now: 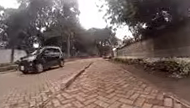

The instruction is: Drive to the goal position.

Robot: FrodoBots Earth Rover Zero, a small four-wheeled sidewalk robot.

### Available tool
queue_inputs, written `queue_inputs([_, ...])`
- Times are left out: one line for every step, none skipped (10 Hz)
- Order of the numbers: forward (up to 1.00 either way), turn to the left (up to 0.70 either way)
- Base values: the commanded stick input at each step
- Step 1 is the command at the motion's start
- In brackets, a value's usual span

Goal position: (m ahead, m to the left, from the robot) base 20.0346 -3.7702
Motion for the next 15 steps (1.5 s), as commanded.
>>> queue_inputs([0.7,-0.34])
queue_inputs([0.7,-0.27])
queue_inputs([0.7,-0.2])
queue_inputs([0.7,0.14])
queue_inputs([0.7,0.13])
queue_inputs([0.7,0.12])
queue_inputs([0.7,0.12])
queue_inputs([0.7,0.11])
queue_inputs([0.7,0.11])
queue_inputs([0.7,0.11])
queue_inputs([0.7,0.11])
queue_inputs([0.7,0.11])
queue_inputs([0.7,0.11])
queue_inputs([0.7,0.11])
queue_inputs([0.7,0.11])
